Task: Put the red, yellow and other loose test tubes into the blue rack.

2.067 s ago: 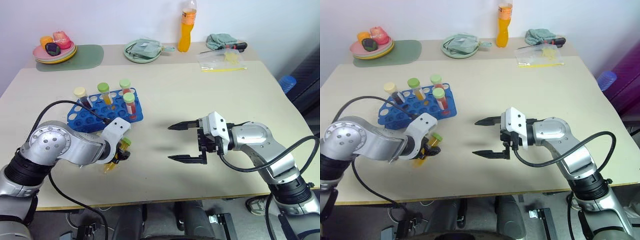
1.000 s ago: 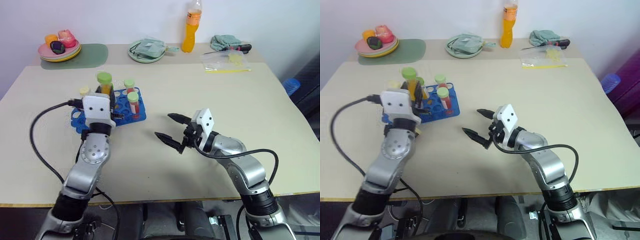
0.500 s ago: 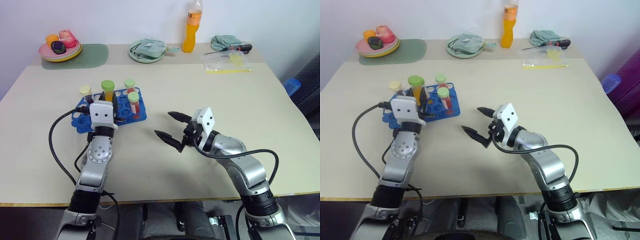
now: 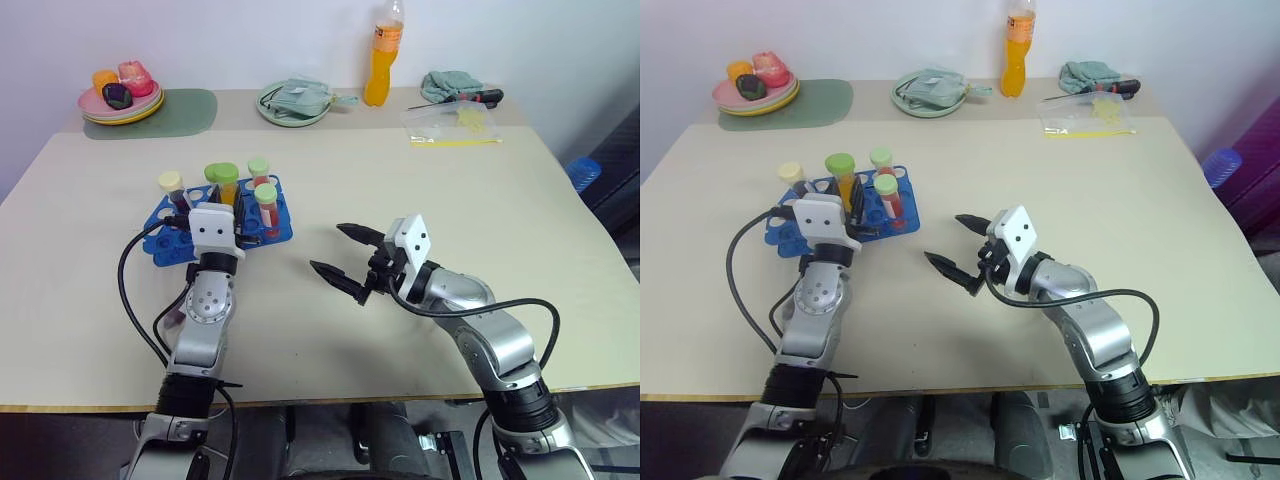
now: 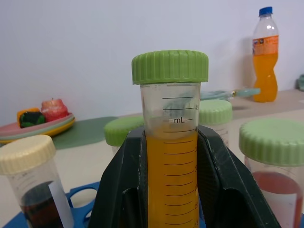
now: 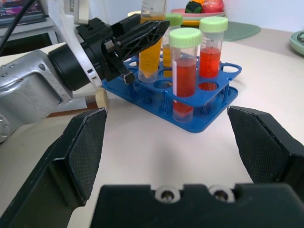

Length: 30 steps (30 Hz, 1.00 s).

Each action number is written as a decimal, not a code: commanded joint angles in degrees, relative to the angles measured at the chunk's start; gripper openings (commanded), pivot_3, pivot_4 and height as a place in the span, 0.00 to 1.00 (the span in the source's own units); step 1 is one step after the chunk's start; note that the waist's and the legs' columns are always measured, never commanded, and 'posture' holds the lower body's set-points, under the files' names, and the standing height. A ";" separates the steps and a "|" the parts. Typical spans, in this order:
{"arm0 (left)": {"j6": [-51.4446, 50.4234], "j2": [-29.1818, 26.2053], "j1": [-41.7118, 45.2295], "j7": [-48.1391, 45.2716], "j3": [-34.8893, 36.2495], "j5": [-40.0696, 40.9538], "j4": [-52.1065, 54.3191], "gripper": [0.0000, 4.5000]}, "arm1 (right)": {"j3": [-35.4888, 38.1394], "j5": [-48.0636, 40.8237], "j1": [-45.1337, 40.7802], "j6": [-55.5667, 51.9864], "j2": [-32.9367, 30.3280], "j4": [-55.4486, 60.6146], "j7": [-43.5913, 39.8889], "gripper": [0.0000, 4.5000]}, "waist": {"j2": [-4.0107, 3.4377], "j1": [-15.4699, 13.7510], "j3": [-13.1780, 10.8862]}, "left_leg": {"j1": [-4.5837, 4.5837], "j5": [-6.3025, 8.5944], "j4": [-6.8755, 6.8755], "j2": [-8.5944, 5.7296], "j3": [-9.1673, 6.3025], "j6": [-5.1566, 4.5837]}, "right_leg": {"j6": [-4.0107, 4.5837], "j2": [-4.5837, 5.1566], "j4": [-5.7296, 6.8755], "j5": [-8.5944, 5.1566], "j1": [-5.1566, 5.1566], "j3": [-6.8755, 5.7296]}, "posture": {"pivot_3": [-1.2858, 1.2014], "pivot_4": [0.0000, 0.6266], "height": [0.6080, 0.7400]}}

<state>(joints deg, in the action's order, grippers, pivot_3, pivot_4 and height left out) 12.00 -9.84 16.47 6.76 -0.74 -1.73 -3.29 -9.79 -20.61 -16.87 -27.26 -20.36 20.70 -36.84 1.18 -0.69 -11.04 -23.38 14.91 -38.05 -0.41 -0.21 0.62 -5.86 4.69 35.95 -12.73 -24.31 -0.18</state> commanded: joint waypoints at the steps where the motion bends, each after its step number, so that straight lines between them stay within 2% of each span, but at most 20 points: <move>1: 0.80 0.18 -0.75 0.29 1.47 -1.29 0.59 0.17 | 0.87 -0.78 -0.10 0.10 -0.45 2.81 -0.12 1.00 | 0.00 0.01 0.00 | 0.00 0.00 0.00 0.00 0.00 0.00 | 0.00 0.00 0.00 0.00 0.00 0.00 | 0.52 0.24 1.00; 12: 1.15 1.43 -1.59 -0.79 2.24 -1.62 0.15 0.17 | 0.74 -1.04 -0.40 0.26 -0.62 2.46 -0.21 1.00 | 0.00 0.03 0.00 | 0.02 0.00 0.00 0.02 -0.05 0.00 | 0.00 0.00 0.05 0.00 0.00 0.00 | 0.52 0.24 1.00; 25: 5.90 2.72 0.78 -1.79 2.39 -1.57 -7.33 0.17 | 0.65 -1.17 -0.81 0.05 -0.69 2.87 -0.21 1.00 | 0.01 -0.13 0.01 | 0.01 0.00 -0.04 0.00 -0.05 0.00 | 0.00 0.01 0.06 0.00 0.01 -0.01 | 0.52 0.24 1.00; 30: 2.25 1.95 -1.72 -3.35 4.28 0.88 -0.79 0.72 | 0.63 -1.16 -0.74 0.05 -1.00 3.25 -0.41 1.00 | 0.01 0.04 0.01 | 0.01 0.00 -0.04 0.01 -0.06 0.00 | 0.00 0.01 0.06 0.00 0.00 -0.01 | 0.52 0.24 1.00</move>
<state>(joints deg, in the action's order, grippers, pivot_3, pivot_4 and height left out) 15.21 -7.39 15.45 4.03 1.92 -2.35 -8.71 -9.80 -21.06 -16.98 -27.35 -21.12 21.17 -36.99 1.19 -0.65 -11.03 -23.37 14.91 -38.09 -0.38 -0.28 0.61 -5.86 4.69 36.01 -12.73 -24.32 -0.19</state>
